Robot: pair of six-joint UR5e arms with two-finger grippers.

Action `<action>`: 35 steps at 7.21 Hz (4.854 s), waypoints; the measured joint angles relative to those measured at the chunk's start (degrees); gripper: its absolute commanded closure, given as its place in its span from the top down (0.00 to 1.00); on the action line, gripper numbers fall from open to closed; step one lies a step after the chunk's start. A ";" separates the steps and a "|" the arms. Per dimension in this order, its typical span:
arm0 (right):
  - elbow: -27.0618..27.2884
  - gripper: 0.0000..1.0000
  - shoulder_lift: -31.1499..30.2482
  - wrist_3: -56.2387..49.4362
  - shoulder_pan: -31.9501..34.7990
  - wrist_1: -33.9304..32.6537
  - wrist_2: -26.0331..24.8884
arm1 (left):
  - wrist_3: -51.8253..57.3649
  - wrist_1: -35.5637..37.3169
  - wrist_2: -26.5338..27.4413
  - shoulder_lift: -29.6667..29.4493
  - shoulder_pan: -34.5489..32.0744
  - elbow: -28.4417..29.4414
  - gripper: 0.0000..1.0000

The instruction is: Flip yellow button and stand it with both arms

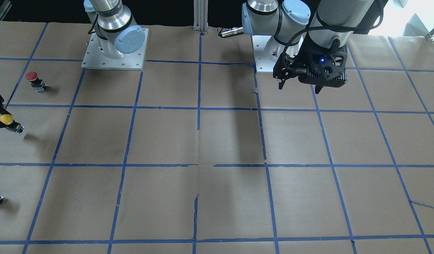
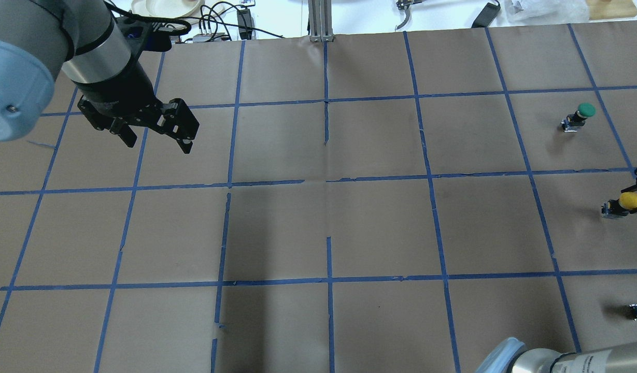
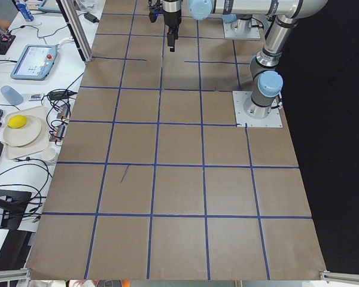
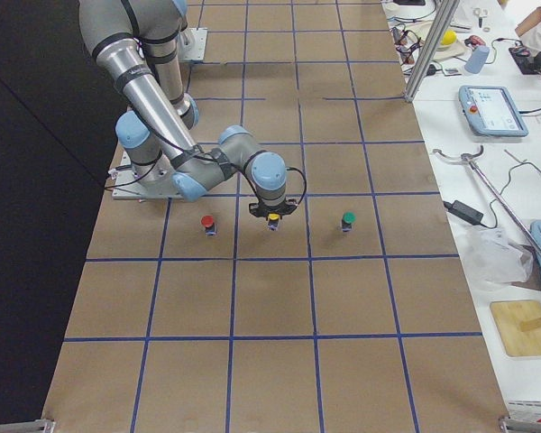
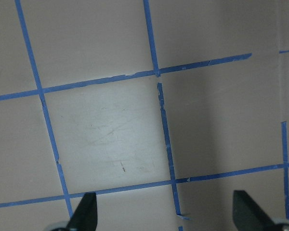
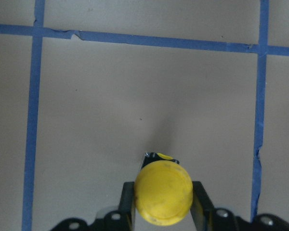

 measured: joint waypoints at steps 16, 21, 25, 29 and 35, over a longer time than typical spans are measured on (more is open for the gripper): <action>-29.95 1.00 -2.10 38.70 19.75 28.63 -3.72 | -0.20 4.07 -0.18 1.77 1.14 -2.51 1.00; -32.74 1.00 -5.64 89.27 40.56 32.02 -3.30 | -0.59 4.36 -0.82 1.84 0.97 -3.00 1.00; -35.14 1.00 -4.59 125.62 51.51 31.90 -7.84 | -0.61 4.54 -0.91 1.86 0.94 -2.94 1.00; -35.13 0.99 -3.82 141.68 54.62 31.52 -10.94 | -0.61 4.63 -0.91 1.87 0.94 -2.96 1.00; -34.36 0.98 -4.03 142.24 54.67 31.74 -11.49 | -0.61 4.70 -0.90 1.92 0.88 -2.95 1.00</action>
